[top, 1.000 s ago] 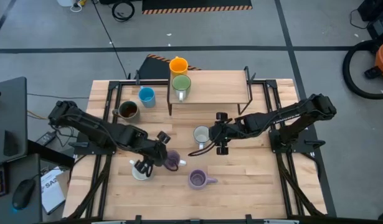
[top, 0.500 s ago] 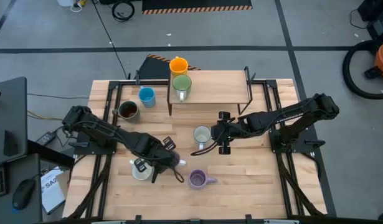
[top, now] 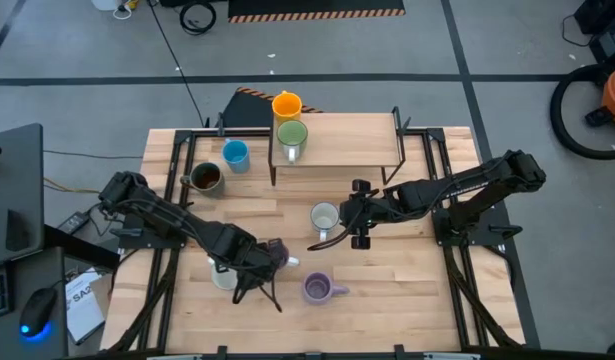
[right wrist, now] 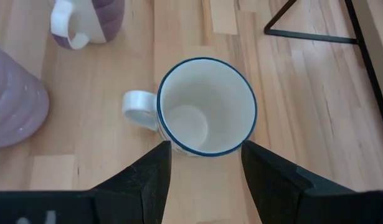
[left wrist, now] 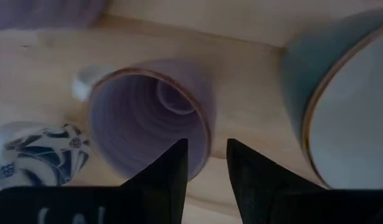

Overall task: Place coffee mugs
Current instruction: Put the top purple mug on the shelf

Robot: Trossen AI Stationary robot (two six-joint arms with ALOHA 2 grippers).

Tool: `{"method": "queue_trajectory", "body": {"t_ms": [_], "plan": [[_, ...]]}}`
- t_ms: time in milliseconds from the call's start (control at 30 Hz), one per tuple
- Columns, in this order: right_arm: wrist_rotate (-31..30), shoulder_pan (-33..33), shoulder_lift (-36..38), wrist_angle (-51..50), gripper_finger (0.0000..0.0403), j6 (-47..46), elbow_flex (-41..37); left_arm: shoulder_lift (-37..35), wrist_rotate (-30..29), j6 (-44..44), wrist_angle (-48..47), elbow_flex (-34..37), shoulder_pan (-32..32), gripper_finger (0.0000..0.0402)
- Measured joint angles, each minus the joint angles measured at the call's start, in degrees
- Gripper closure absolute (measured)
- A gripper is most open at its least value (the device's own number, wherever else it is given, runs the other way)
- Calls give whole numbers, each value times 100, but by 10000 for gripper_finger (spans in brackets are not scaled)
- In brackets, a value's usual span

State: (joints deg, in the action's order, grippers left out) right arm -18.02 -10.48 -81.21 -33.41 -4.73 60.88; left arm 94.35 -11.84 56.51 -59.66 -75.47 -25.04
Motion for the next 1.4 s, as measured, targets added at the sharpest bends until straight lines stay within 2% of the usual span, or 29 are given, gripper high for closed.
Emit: {"method": "queue_trajectory", "body": {"t_ms": [233, 367, 700, 867, 967, 1233, 1400], "plan": [[11, -4, 0, 42, 202, 25, 0, -6, 26, 122, 501, 272, 50, 285], [12, -6, 0, 124, 202, 22, 0, 50, 270, 227, 583, 281, 103, 285], [125, -6, -2, 176, 202, 33, 0, 327, 435, 257, 525, 283, 357, 285], [136, -29, -4, 189, 202, 22, 0, 491, 452, -58, 585, 283, 490, 287], [142, -65, -4, 181, 202, 30, 0, 515, 607, -385, 589, 283, 591, 302], [138, -76, -4, 166, 202, -22, 0, 511, 787, -899, 587, 283, 695, 371], [140, -76, -4, 179, 202, -22, 0, 511, 1018, -1484, 693, 283, 778, 378]]}}
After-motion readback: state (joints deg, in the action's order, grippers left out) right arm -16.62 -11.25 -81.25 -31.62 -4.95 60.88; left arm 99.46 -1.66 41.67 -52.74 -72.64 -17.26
